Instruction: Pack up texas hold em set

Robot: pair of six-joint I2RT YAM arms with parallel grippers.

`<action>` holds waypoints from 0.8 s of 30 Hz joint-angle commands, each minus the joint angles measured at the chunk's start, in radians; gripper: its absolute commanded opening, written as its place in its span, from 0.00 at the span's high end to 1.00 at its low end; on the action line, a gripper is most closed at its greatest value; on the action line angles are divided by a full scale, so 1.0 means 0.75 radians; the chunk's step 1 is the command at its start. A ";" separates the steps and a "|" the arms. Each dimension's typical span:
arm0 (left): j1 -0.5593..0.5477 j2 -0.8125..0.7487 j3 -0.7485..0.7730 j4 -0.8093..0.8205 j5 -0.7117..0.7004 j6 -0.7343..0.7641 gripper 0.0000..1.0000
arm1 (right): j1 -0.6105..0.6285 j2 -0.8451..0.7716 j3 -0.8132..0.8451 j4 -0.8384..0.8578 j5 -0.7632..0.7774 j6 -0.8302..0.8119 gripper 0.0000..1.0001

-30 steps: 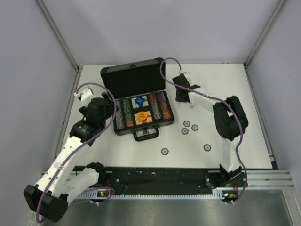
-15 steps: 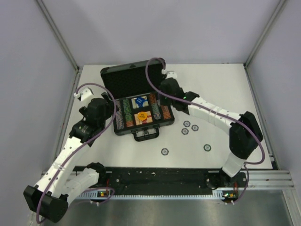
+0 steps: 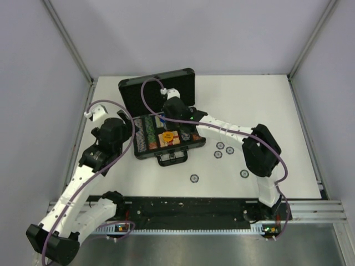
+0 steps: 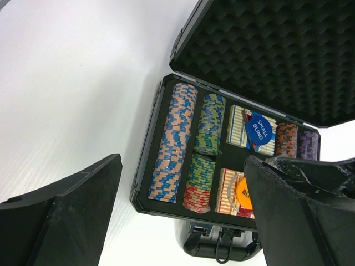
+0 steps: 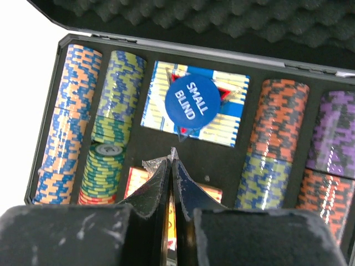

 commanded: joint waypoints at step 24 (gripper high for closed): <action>0.008 -0.051 -0.027 0.014 -0.019 -0.011 0.03 | 0.059 0.225 0.320 -0.029 0.078 -0.093 0.66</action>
